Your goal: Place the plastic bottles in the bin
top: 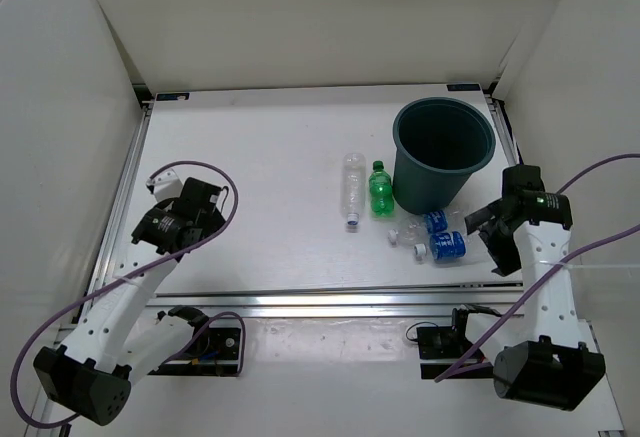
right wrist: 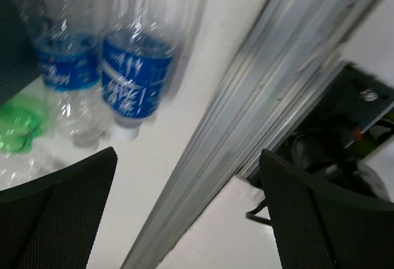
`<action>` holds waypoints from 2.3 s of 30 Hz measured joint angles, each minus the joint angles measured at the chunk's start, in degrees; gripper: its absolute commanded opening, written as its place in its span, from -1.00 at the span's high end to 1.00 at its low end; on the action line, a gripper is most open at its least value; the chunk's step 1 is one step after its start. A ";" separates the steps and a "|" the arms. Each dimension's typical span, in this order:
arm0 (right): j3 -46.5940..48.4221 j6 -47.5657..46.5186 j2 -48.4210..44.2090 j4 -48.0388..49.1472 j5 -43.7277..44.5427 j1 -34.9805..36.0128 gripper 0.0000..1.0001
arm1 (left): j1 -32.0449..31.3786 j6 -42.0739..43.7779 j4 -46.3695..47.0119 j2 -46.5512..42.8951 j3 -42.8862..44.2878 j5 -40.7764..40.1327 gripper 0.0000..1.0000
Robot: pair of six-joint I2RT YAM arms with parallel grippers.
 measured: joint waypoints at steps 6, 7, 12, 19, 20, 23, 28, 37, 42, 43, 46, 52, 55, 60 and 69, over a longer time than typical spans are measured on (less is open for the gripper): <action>-2.82 -1.92 0.94 4.59 -11.10 0.02 -1.00 | -0.04 -0.44 0.07 0.02 -1.11 1.86 -1.00; -3.72 -1.79 1.03 5.29 -12.20 -0.09 -1.00 | -0.04 -0.42 0.11 0.02 -1.09 1.95 -1.00; -9.07 -0.15 2.32 10.19 -19.30 -4.24 -1.00 | -0.04 0.52 -0.26 0.04 1.07 2.32 -1.00; -12.63 2.71 8.94 18.08 -24.06 -6.71 -1.00 | -0.04 4.85 1.14 -0.98 3.37 4.50 -1.00; -12.63 2.99 10.62 19.19 -24.20 -7.06 -1.00 | -0.04 5.29 1.18 -1.42 3.43 4.92 -1.00; -12.61 3.56 16.68 21.90 -24.30 -7.58 -1.00 | -0.04 6.21 1.64 -3.10 3.45 6.56 -1.00; -12.61 3.63 24.13 23.67 -23.98 -7.58 -0.91 | -0.04 6.47 1.33 -5.35 3.45 7.50 -1.00; -13.31 2.67 25.40 23.21 -23.04 -7.58 0.21 | -0.04 6.99 0.96 -4.52 3.48 7.45 -1.00; -12.96 1.55 17.66 17.11 -23.17 -7.58 0.47 | -0.04 7.61 3.15 -2.23 3.48 7.54 -1.00; -12.11 1.33 15.10 14.73 -23.65 -7.58 0.50 | -0.04 7.65 3.67 -1.81 3.50 7.56 -1.00; -4.13 0.68 8.33 6.64 -25.27 -7.58 0.42 | -0.04 8.04 4.90 -0.63 3.56 7.56 -1.00; 30.23 -4.87 5.49 0.66 -26.99 -7.37 0.37 | -0.04 8.92 7.43 0.59 3.63 7.58 -0.86; 48.13 -8.85 11.19 2.08 -24.30 -4.28 0.29 | -0.04 10.19 8.37 1.01 3.65 8.02 -0.95; 57.75 -14.95 23.39 8.26 -15.72 4.15 0.09 | -0.04 12.02 9.20 3.48 4.55 9.11 -1.00; 56.24 -20.83 41.07 10.91 -5.66 12.44 -1.00 | -0.04 14.88 9.38 11.13 9.68 12.13 -1.00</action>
